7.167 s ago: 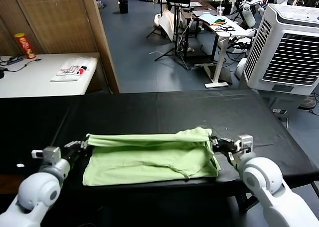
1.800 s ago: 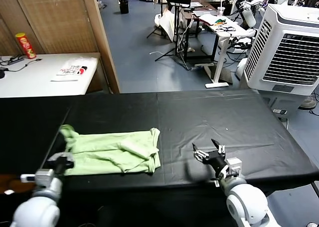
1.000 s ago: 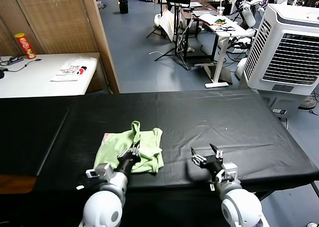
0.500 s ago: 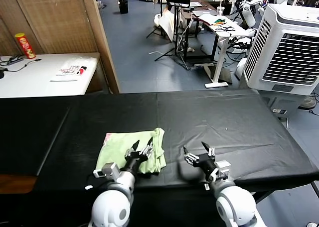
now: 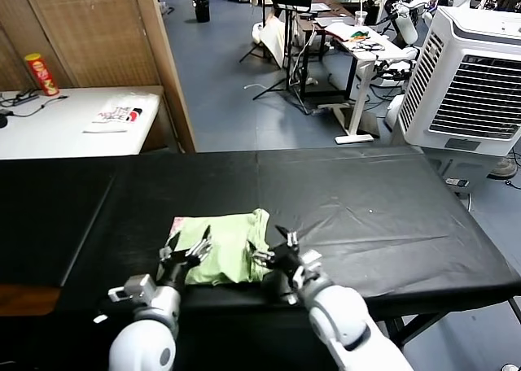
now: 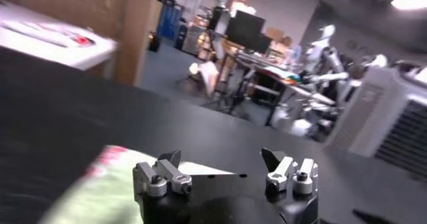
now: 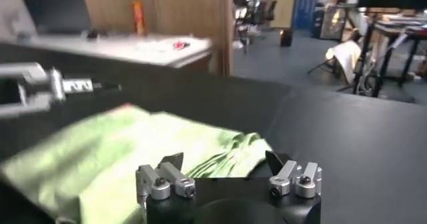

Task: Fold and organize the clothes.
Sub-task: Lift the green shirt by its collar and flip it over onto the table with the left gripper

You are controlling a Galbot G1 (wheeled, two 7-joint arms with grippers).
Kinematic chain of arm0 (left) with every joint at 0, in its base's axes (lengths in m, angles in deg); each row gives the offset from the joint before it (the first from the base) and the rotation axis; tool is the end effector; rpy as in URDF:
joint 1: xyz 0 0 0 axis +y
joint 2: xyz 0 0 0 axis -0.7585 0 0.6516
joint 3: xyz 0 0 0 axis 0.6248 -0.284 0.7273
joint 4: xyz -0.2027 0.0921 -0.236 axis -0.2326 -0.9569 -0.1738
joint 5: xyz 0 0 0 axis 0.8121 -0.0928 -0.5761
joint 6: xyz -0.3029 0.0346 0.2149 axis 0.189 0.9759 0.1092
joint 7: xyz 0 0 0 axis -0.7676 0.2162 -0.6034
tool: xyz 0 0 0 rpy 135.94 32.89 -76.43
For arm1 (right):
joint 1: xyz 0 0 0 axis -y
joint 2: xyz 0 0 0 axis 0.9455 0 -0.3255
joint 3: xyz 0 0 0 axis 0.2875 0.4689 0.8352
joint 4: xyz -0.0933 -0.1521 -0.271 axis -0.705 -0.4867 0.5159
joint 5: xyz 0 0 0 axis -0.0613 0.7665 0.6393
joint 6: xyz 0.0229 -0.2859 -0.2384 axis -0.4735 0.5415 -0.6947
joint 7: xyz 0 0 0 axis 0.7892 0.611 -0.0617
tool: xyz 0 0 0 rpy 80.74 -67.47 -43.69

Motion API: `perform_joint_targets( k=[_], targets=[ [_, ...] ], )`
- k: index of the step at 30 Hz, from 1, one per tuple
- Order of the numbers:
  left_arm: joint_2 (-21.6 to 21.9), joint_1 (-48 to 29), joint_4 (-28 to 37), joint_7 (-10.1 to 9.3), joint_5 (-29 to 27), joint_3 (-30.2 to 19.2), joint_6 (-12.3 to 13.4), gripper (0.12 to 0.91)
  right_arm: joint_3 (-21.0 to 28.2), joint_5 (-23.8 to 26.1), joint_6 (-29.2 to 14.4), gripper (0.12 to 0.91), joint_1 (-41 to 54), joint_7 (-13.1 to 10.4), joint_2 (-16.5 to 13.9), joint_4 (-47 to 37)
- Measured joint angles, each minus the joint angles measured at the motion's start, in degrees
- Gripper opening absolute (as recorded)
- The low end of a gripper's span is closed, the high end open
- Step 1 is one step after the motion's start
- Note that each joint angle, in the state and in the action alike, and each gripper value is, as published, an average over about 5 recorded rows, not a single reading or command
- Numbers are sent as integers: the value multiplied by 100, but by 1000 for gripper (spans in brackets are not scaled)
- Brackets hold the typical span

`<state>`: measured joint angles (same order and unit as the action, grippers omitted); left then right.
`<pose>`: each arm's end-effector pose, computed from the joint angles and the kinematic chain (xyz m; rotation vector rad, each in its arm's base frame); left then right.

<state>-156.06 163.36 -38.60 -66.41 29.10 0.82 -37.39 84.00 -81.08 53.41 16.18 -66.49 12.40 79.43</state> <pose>0.2365 0.0011 -0.2452 0.0133 -2.8473 0.4060 0.3019 0.1015 -0.2586 0.6927 -2.6800 0.2543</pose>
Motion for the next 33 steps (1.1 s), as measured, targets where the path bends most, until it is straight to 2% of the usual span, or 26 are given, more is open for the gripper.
perform_joint_targets(
  k=[3, 5, 11, 18, 28, 33],
  targets=[
    [-7, 26, 68, 50, 3, 111, 46, 798, 31, 365, -99, 798, 30, -178, 44, -179],
    [-6, 13, 124, 88, 24, 182, 87, 798, 7, 421, -274, 798, 17, -233, 69, -225],
    [-23, -27, 364, 129, 233, 377, 400, 798, -143, 74, -700, 798, -104, -265, 117, -68],
    [-162, -9, 665, 113, 678, 553, 791, 798, -431, -388, -796, 798, -354, -256, -15, 421],
    [-258, -105, 958, 140, 998, 610, 875, 797, -552, -454, -840, 798, -601, -238, -32, 812],
    [-285, -115, 1077, 140, 1143, 665, 889, 768, -565, -454, -842, 798, -643, -232, -25, 861]
  ],
)
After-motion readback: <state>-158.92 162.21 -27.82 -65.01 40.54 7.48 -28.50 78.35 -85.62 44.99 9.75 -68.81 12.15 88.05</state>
